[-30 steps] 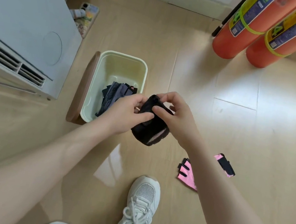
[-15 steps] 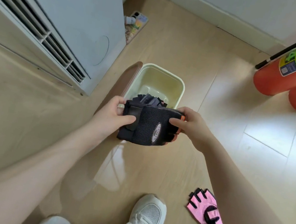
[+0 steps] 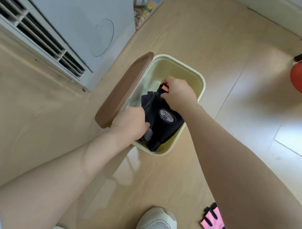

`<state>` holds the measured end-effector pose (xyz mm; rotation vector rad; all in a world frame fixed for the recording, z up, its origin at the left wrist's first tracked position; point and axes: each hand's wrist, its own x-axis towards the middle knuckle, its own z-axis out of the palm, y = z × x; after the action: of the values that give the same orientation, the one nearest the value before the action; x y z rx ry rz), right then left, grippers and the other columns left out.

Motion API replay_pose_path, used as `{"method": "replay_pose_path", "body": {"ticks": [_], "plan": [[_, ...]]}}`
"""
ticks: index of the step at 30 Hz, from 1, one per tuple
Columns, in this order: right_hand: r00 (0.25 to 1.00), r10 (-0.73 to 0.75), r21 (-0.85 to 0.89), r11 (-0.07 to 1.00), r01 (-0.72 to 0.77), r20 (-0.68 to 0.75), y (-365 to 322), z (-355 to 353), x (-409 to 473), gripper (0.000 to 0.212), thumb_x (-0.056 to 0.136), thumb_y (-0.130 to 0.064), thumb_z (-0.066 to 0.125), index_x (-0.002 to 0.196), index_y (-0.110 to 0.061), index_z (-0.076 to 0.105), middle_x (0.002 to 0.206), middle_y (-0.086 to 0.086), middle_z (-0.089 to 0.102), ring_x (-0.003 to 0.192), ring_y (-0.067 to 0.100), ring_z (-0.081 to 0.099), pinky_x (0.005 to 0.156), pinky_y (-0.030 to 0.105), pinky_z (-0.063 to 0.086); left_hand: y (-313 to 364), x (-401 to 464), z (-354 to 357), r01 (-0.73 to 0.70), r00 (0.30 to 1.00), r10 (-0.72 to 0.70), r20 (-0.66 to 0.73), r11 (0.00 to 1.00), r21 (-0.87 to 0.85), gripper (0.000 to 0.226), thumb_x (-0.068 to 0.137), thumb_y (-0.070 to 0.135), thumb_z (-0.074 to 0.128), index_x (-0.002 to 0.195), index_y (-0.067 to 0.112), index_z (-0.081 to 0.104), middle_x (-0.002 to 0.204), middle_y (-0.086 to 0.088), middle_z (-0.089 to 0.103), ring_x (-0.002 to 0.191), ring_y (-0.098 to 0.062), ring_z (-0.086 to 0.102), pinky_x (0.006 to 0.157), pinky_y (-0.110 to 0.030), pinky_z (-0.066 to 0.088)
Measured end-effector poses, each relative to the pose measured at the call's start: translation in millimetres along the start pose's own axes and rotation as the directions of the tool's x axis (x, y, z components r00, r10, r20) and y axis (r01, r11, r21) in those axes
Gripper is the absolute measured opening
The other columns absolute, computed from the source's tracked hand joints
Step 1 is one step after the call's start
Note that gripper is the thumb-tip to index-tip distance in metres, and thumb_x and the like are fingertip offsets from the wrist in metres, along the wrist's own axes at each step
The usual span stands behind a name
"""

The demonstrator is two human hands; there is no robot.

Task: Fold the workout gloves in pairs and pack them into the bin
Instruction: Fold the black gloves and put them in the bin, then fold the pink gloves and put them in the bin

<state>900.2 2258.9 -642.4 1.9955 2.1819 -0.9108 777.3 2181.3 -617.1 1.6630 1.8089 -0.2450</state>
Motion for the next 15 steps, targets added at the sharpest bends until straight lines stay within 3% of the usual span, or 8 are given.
{"method": "replay_pose_path", "body": {"ticks": [6, 10, 12, 15], "plan": [[0.983, -0.091, -0.113, 0.991, 0.073, -0.161, 14, 14, -4, 0.038, 0.089, -0.020, 0.054, 0.124, -0.011, 0.046, 0.121, 0.011, 0.057, 0.111, 0.032, 0.049, 0.093, 0.038, 0.032, 3, 13, 18, 0.009, 1.000, -0.009, -0.001, 0.954, 0.298, 0.030, 0.088, 0.023, 0.054, 0.108, 0.002, 0.049, 0.109, -0.018, 0.063, 0.100, -0.037, 0.061, 0.067, -0.034, 0.038], [0.944, -0.044, 0.076, 0.994, 0.073, -0.328, 32, 8, -49, 0.032, 0.087, -0.019, 0.054, 0.118, -0.011, 0.054, 0.123, 0.010, 0.056, 0.119, 0.031, 0.045, 0.096, 0.036, 0.032, 6, 5, 17, 0.070, 0.997, -0.074, -0.005, 0.912, 0.404, 0.047, 0.085, 0.028, 0.061, 0.117, 0.003, 0.039, 0.122, -0.016, 0.053, 0.105, -0.035, 0.060, 0.073, -0.039, 0.047], [0.888, 0.026, 0.196, 0.978, 0.073, -0.459, 48, 12, -86, 0.024, 0.085, -0.012, 0.053, 0.107, -0.008, 0.060, 0.119, 0.010, 0.058, 0.114, 0.032, 0.048, 0.092, 0.033, 0.033, 14, -2, 11, 0.025, 0.999, -0.006, -0.053, 0.931, 0.364, 0.050, 0.084, 0.029, 0.060, 0.119, 0.004, 0.035, 0.124, -0.016, 0.044, 0.103, -0.036, 0.058, 0.070, -0.040, 0.044], [0.810, 0.300, 0.407, 0.910, -0.084, -0.504, 77, 33, -148, 0.015, 0.084, -0.005, 0.050, 0.096, -0.007, 0.060, 0.113, 0.008, 0.058, 0.106, 0.027, 0.051, 0.086, 0.026, 0.033, 35, -18, 2, -0.236, 0.967, 0.251, -0.038, 0.943, 0.233, 0.035, 0.090, 0.022, 0.048, 0.120, 0.008, 0.038, 0.124, -0.013, 0.047, 0.102, -0.037, 0.055, 0.070, -0.039, 0.038]]}}
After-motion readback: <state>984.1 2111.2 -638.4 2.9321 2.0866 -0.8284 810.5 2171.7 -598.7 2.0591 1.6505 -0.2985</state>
